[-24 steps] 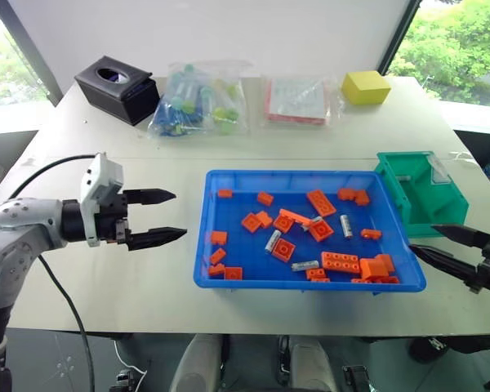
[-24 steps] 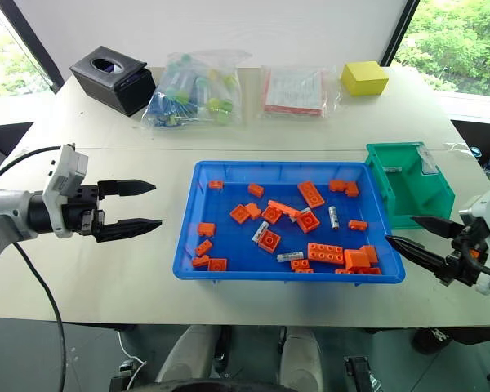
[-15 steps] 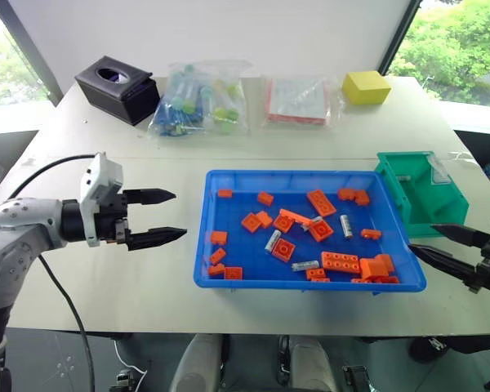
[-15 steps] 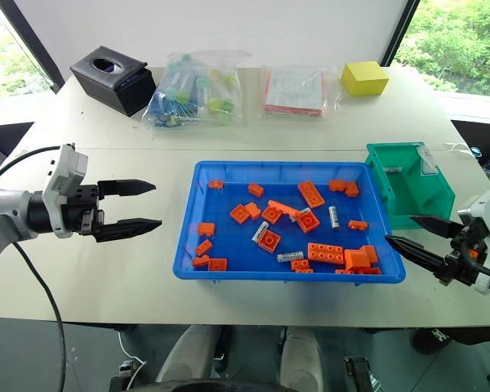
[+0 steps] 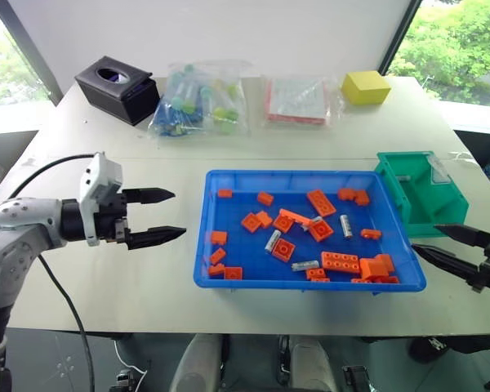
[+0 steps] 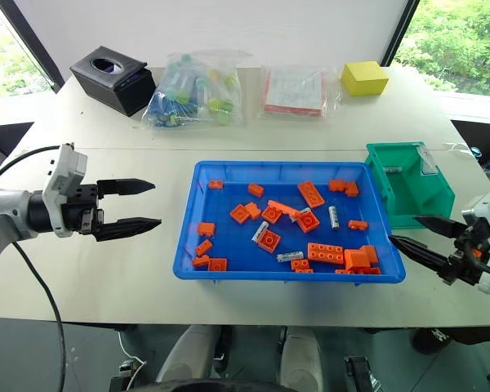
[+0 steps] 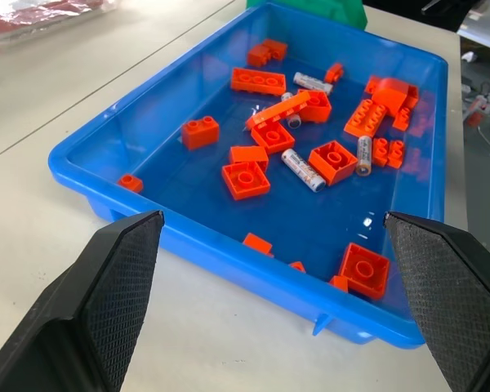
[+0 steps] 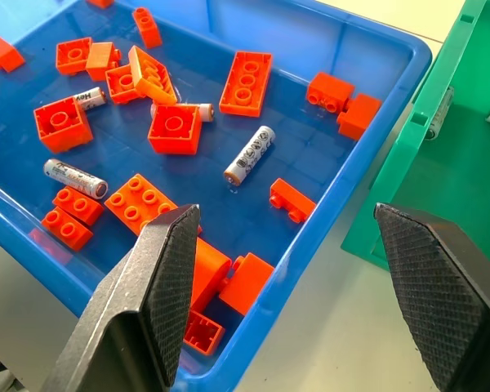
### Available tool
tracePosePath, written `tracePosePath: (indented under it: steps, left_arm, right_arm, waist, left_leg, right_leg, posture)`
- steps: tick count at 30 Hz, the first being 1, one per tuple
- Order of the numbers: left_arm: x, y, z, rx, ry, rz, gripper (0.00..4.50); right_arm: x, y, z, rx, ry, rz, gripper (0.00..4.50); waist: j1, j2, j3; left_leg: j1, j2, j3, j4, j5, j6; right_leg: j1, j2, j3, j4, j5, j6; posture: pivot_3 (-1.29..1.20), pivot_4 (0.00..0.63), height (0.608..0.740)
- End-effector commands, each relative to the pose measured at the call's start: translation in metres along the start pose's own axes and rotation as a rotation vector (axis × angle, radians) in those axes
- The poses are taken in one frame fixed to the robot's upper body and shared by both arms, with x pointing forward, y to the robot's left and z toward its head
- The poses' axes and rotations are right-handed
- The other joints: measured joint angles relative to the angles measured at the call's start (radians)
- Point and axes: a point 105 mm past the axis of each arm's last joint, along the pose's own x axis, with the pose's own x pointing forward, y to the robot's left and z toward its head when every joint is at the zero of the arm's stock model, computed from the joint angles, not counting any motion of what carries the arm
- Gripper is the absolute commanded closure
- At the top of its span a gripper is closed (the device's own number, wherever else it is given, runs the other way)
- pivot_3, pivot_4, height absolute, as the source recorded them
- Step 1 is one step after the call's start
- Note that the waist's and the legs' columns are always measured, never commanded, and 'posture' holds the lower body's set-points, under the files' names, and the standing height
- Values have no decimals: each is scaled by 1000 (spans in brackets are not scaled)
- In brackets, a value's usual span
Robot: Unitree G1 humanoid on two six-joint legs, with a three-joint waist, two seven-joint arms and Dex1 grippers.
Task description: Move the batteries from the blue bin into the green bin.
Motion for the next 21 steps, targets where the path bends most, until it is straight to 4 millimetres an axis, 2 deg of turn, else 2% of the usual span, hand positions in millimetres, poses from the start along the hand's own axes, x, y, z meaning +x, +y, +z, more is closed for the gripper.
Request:
tracePosePath:
  steps: [1, 4, 9, 14, 18, 21]
  left_arm:
    - [2, -1, 14, 62, -38, 2, 0]
    - [5, -8, 17, 64, -56, -27, 0]
    - [9, -16, 15, 53, -48, -74, 0]
    - [11, -17, 17, 57, -46, -101, 0]
    - [13, -19, 17, 66, -44, -108, 0]
    - [12, -22, 17, 69, -45, -106, 0]
  right_arm:
    - [3, -3, 11, -70, -1, 21, 1019]
    - [12, -6, 26, -128, -5, 72, 1019]
    - [37, 7, 59, -266, -9, 254, 1019]
    - [88, 47, 93, -450, -57, 518, 1019]
    - [121, 70, 100, -487, -30, 618, 1019]
    - [141, 102, 88, -521, 46, 732, 1019]
  waist:
    - [0, 0, 0]
    - [-3, 0, 0]
    - [-4, 0, 0]
    - [-16, -1, 2]
    - [-24, -4, 3]
    - [-30, -5, 4]
  left_leg:
    - [0, 0, 0, 0, 0, 0]
    - [1, 0, 2, 1, 0, 0]
    - [3, 4, 9, 0, 0, 0]
    - [4, 6, 12, 0, 0, 0]
    - [2, 6, 11, 0, 0, 0]
    - [-2, 5, 12, 0, 0, 0]
  right_leg:
    - [0, 0, 0, 0, 0, 0]
    - [0, 0, 1, 0, 0, 0]
    - [-1, 1, 2, 0, 1, -1]
    - [-3, 1, 3, 1, 2, -3]
    - [-4, 1, 3, 1, 3, -3]
    - [-9, 0, 4, 1, 7, -2]
  posture:
    - [0, 150, 692]
    - [0, 150, 692]
    - [0, 150, 692]
    - [0, 150, 692]
    - [0, 150, 692]
    - [0, 150, 692]
